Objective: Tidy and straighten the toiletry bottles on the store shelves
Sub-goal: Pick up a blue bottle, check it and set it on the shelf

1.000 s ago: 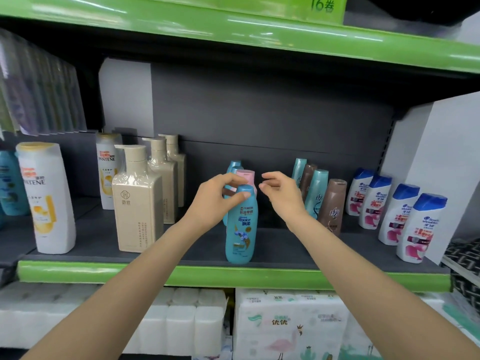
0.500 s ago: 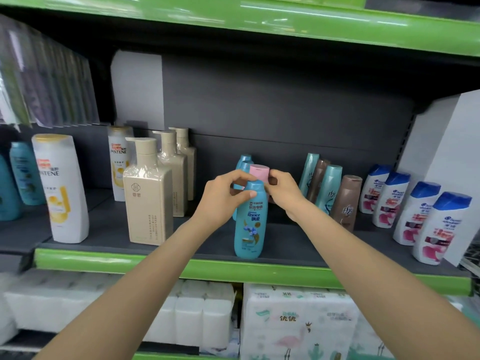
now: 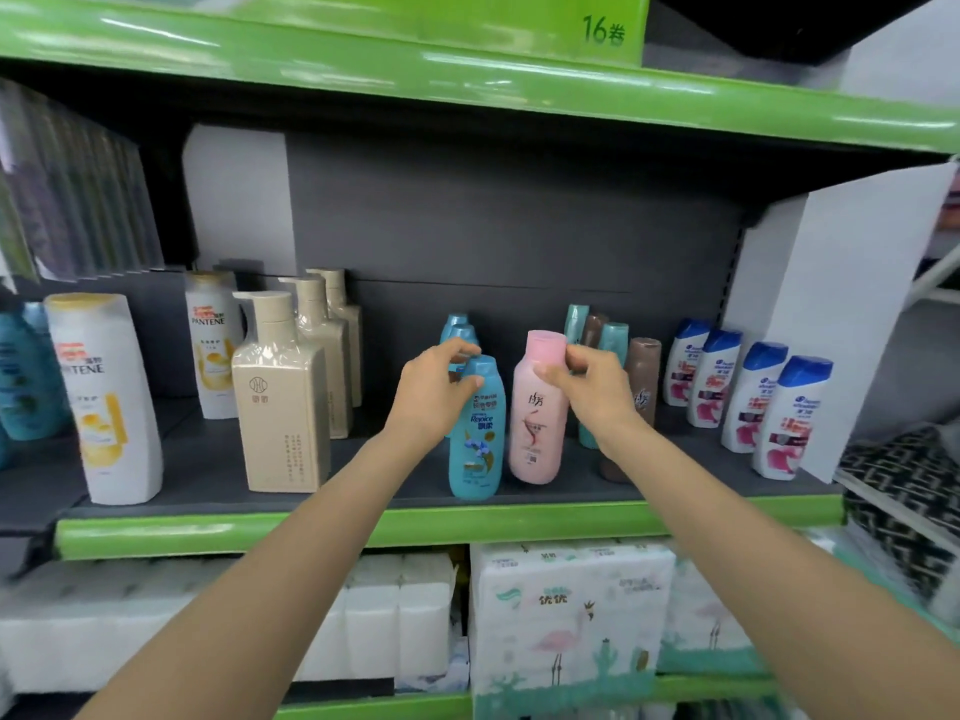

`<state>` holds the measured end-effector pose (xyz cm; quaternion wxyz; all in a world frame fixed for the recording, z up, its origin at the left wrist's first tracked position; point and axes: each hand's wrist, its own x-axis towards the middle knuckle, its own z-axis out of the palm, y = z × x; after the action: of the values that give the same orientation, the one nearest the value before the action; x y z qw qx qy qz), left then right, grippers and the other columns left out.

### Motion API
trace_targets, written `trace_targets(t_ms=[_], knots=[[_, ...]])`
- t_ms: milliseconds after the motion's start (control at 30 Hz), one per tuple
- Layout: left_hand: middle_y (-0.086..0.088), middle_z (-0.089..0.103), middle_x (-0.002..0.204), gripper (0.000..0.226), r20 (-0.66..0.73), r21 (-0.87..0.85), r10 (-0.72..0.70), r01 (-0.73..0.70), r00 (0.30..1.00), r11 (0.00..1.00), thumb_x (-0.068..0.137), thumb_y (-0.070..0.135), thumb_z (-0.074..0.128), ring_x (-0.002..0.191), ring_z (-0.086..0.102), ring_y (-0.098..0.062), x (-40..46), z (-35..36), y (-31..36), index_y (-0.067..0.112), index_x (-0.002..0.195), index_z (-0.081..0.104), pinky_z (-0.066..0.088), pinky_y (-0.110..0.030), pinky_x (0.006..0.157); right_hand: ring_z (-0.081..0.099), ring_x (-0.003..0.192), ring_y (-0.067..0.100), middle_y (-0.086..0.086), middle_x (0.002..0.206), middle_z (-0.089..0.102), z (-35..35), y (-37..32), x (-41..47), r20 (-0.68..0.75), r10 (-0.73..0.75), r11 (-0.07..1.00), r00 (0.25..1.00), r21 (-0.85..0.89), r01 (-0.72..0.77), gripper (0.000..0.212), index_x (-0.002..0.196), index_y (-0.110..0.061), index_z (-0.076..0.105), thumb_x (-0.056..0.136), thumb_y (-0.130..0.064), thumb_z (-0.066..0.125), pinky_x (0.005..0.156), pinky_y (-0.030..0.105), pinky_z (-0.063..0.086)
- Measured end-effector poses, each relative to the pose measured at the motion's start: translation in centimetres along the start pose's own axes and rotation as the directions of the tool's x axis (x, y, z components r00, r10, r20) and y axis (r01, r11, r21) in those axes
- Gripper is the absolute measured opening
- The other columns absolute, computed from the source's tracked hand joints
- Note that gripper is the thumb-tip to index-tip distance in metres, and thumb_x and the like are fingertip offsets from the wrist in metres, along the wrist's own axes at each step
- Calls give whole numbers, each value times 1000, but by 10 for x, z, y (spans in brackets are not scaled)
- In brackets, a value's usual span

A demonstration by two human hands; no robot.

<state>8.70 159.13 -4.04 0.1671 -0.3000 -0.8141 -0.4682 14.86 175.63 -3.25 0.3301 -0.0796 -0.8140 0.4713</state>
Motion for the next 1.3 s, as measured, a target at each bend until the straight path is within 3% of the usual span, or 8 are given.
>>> trace_targets(t_ms=[100,233,367,500,800,1100,1167,1300], knots=[[-6,51,124,43,-84,-4,12,-13,996,1000,86,13,64,114,50,-19,-10,6,10,19,127,50,39,-23,89,49,64,4,-10,65,57,-17,-8,-13,0,-21,1000,1000,9,21,20,66,-21,61,85,-16,67,58,19,37],[1,47,122,40,-189,30,105,-102,976,994,87,14,63,115,44,-16,-30,12,34,20,125,52,30,-17,92,56,76,13,5,79,68,-34,-14,-30,15,-24,996,1000,89,22,6,85,-12,71,83,-17,68,70,33,46],[9,50,114,36,-6,-17,173,-173,985,985,89,19,61,104,47,-3,-55,15,61,18,125,54,34,-10,87,61,83,17,8,88,70,-53,-18,-54,88,9,973,996,228,-29,7,90,-13,71,86,-14,66,75,39,51],[18,59,96,28,175,-153,113,-86,978,984,88,22,62,85,56,6,-83,15,75,20,116,56,42,-2,73,65,89,21,8,99,69,-69,-24,-79,168,95,904,981,399,-156,18,105,-6,67,89,-11,62,73,32,57],[6,66,105,27,380,-50,-16,38,925,998,82,32,69,97,61,-11,-127,-14,61,23,106,63,51,-35,88,67,93,21,7,98,70,-76,-41,-123,196,205,772,959,570,-282,9,97,-13,65,91,-15,59,71,30,57],[4,67,102,39,171,114,121,-142,978,983,77,26,71,86,62,-10,-122,-68,23,22,114,59,52,-26,76,65,97,23,8,108,66,-10,-67,-128,258,286,776,923,502,-381,11,100,-25,58,93,-33,55,89,40,53],[2,66,103,42,137,211,189,-215,973,954,76,29,70,91,61,-15,-114,-84,11,25,115,58,51,-35,79,66,96,24,8,108,67,12,-76,-124,250,308,788,918,473,-393,17,97,-28,58,88,-43,60,88,41,54],[2,56,106,47,124,372,302,-326,945,869,83,40,64,98,53,-17,-104,-108,-11,27,126,51,40,-28,76,68,93,28,14,105,67,52,-89,-119,210,361,760,908,497,-418,33,98,-21,60,83,-49,64,81,42,57]])
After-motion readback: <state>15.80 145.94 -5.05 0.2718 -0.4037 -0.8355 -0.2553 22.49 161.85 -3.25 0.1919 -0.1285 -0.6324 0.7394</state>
